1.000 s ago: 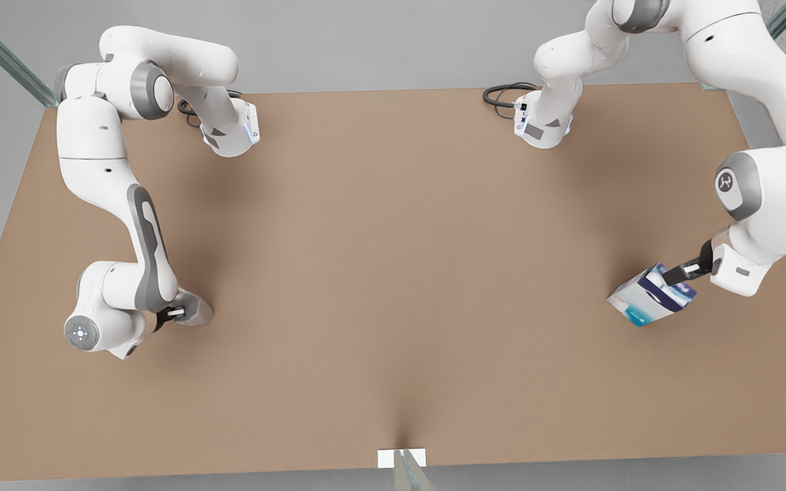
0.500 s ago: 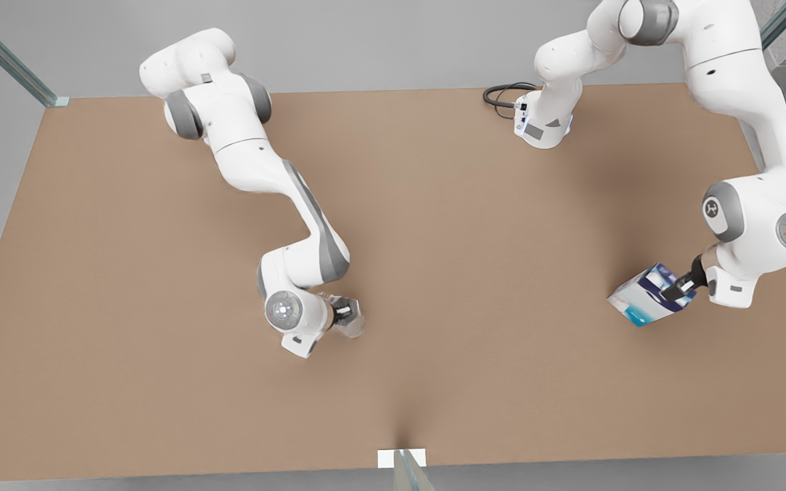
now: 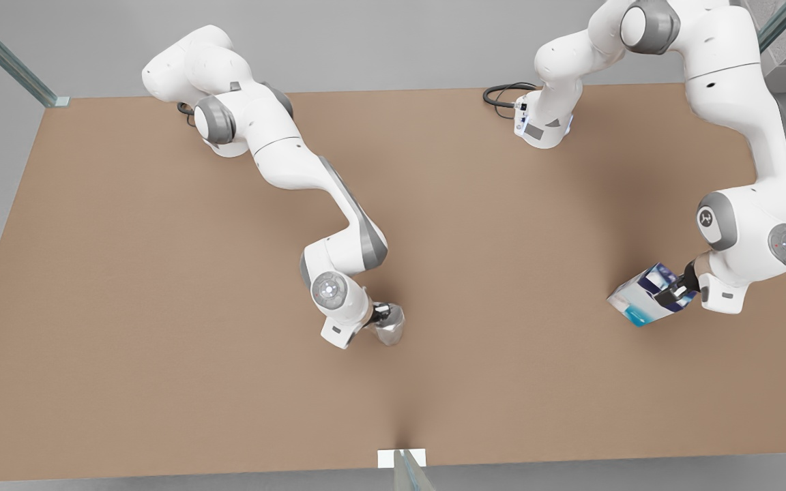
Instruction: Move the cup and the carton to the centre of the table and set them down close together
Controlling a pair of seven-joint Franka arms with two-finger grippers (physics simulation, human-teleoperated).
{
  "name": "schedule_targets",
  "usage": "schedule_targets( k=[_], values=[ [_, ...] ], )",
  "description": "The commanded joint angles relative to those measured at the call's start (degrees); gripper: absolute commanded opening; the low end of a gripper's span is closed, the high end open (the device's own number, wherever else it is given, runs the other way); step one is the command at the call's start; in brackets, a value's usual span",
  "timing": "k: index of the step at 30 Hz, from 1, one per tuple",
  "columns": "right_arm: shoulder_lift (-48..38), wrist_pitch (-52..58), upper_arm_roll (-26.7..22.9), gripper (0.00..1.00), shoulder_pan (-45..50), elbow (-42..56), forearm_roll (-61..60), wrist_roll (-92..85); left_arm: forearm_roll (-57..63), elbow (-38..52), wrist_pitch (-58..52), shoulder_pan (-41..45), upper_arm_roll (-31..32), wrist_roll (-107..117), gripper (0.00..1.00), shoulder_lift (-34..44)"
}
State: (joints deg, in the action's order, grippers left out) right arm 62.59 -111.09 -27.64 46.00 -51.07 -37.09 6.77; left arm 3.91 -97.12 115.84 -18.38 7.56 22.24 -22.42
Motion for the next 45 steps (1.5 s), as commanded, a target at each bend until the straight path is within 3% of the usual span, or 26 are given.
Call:
schedule_targets(
  k=[1,22,26,29,31,36,37,38,39,41,45],
  values=[
    [-0.01,0.00,0.04,0.92,-0.04,0.00,0.00,0.00,0.05,0.00,0.00,0.01,0.00,0.00,1.00,0.00],
    [-0.63,0.26,-0.04,1.00,-0.30,-0.09,0.00,0.00,0.31,0.18,-0.18,0.80,-1.67,0.26,1.00,-0.88],
    [-5.99,5.09,-0.22,1.00,-2.06,-0.79,0.08,-0.09,0.31,0.09,-0.26,0.98,-1.67,0.44,1.00,-1.49],
    [-14.07,16.69,-0.48,1.00,-9.09,-0.97,1.49,-2.55,0.31,0.18,-0.44,1.16,-1.67,0.44,1.00,-2.28],
    [-17.94,25.22,-0.31,1.00,-11.55,-0.97,12.38,-2.73,0.31,0.18,-0.53,1.16,-1.67,0.44,1.00,-2.81],
    [-30.33,29.53,-0.31,1.00,-16.12,-7.99,33.57,-9.85,0.40,0.26,-0.18,1.16,-1.67,0.35,1.00,-4.30],
    [-34.37,29.35,2.67,1.00,-19.89,-11.59,34.54,-9.49,0.40,0.26,-0.18,1.16,-1.67,0.35,1.00,-4.39],
    [-38.50,28.92,10.49,1.00,-26.13,-15.29,39.63,-8.44,0.49,0.26,-0.18,1.16,-1.67,0.35,0.98,-4.39],
    [-43.60,25.93,16.30,1.00,-31.06,-21.08,43.15,-6.77,0.49,0.26,-0.62,1.16,-1.67,0.26,0.58,-4.30],
    [-48.70,23.73,21.75,1.00,-36.69,-26.89,44.65,-6.59,0.49,0.35,-0.53,1.16,-1.67,0.26,0.51,-4.30],
    [-51.78,22.15,22.02,1.00,-36.95,-30.58,44.73,-5.27,0.49,0.26,-0.97,1.95,-1.67,0.88,0.51,-3.78]
  ],
)
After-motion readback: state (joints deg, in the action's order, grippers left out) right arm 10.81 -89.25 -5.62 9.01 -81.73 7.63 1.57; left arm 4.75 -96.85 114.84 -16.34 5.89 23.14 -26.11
